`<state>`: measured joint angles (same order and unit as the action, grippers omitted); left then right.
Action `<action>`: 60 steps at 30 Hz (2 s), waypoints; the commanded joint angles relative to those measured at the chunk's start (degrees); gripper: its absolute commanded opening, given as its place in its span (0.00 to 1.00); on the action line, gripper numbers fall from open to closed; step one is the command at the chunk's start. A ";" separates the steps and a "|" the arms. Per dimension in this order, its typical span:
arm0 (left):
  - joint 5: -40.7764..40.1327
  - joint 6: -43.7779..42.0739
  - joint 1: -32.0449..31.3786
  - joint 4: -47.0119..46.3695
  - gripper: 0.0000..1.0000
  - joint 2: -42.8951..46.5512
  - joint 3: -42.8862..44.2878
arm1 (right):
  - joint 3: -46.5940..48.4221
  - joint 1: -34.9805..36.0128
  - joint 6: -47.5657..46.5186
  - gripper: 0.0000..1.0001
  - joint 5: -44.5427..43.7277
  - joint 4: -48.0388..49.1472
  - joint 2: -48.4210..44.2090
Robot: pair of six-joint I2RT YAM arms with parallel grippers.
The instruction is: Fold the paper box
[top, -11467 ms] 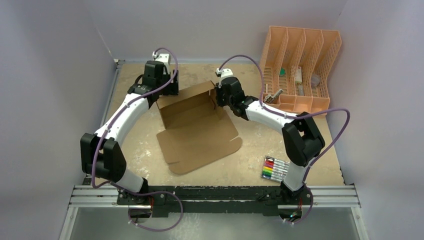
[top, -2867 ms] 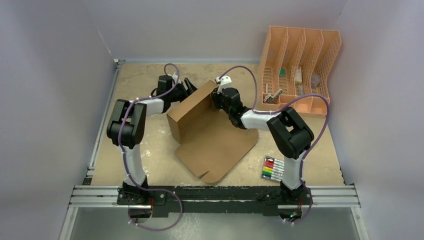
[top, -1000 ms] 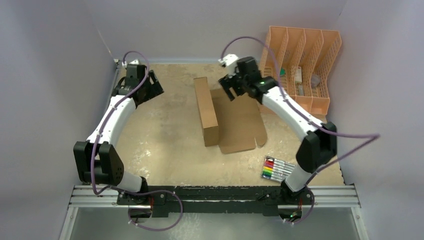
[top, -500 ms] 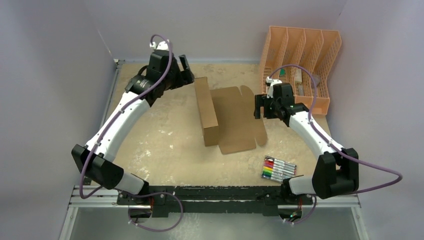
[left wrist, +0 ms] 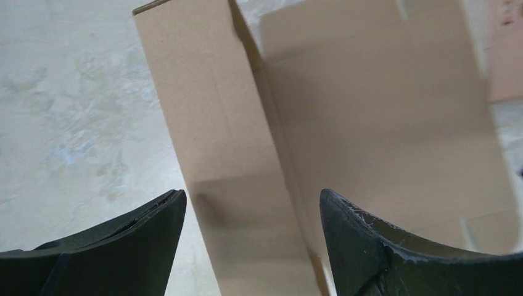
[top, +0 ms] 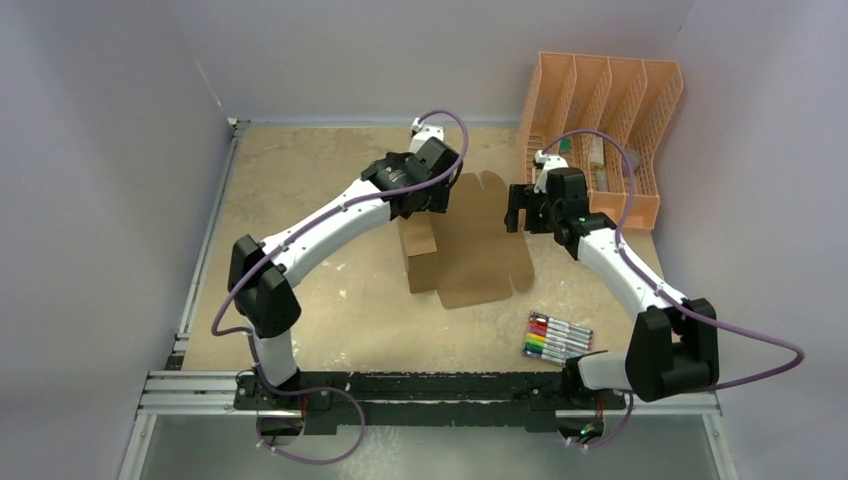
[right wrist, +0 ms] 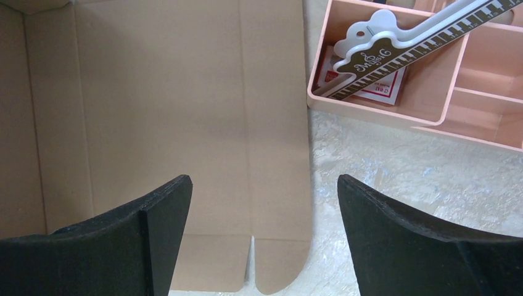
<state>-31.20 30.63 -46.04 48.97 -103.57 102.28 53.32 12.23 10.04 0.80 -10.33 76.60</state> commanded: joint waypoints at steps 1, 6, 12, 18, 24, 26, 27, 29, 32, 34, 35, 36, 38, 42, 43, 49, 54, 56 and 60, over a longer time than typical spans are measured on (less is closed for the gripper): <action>-8.14 -1.73 -0.42 3.45 0.80 -0.16 3.76 | -0.91 -0.25 -0.83 0.90 -0.62 2.89 -1.86; -9.52 -0.84 -0.30 2.35 0.79 1.36 -0.24 | -0.76 -0.37 -1.42 0.91 -0.62 3.27 -1.19; -1.49 2.99 4.71 -4.14 0.76 9.10 -10.54 | 0.97 -0.47 -1.47 0.90 0.27 3.01 -0.55; 6.85 6.32 11.81 -11.67 0.73 18.58 -22.86 | 4.87 -0.61 -0.78 0.90 2.31 1.45 1.18; 9.88 7.72 15.86 -14.51 0.73 24.76 -31.05 | 8.54 -0.71 1.07 0.90 7.10 0.39 3.52; 11.36 8.66 17.71 -16.59 0.73 27.25 -33.99 | 9.38 -0.73 2.00 0.90 9.80 0.72 4.48; 12.22 8.92 19.02 -17.61 0.73 28.46 -35.43 | 9.94 -0.79 2.45 0.90 11.66 0.70 5.38; 14.03 9.68 20.96 -19.38 0.73 30.21 -37.60 | 10.82 -0.78 3.77 0.90 15.17 0.46 7.43; 16.99 10.55 23.54 -21.19 0.73 31.67 -39.77 | 10.47 -0.75 6.72 0.90 18.23 1.25 10.40; 18.42 10.90 24.78 -21.98 0.73 32.08 -41.02 | 8.84 -0.87 9.62 0.90 19.16 3.28 12.13; 18.90 11.00 25.42 -22.09 0.73 32.15 -41.39 | 7.94 -1.00 10.70 0.89 20.07 4.38 13.00; 19.46 10.98 25.93 -22.25 0.73 32.24 -41.79 | 7.08 -1.14 11.50 0.89 21.16 5.30 13.87; 20.65 10.95 27.14 -22.52 0.73 32.39 -42.22 | 5.23 -1.22 13.11 0.89 23.78 8.76 15.24; 23.12 11.09 29.01 -23.50 0.73 32.89 -43.58 | 2.57 -1.20 16.75 0.87 29.67 17.18 18.65; 23.77 11.23 29.56 -23.63 0.73 32.90 -43.88 | 2.57 -1.16 17.50 0.86 29.99 19.10 19.92; 27.24 11.55 31.83 -24.59 0.73 32.65 -44.71 | 2.94 -0.35 21.53 0.79 33.21 26.18 26.57; 29.05 11.30 33.20 -24.82 0.73 32.31 -45.29 | 3.99 1.48 22.33 0.75 32.72 28.31 30.29; 29.55 11.06 33.74 -24.89 0.73 32.38 -45.55 | 3.98 2.14 22.83 0.72 32.81 29.59 30.90; 30.65 11.07 34.45 -25.37 0.73 32.21 -46.06 | 5.38 3.35 22.66 0.66 34.07 30.05 32.47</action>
<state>-2.35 41.39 -12.69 24.97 -71.77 57.25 56.07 14.31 31.92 32.64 16.91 108.03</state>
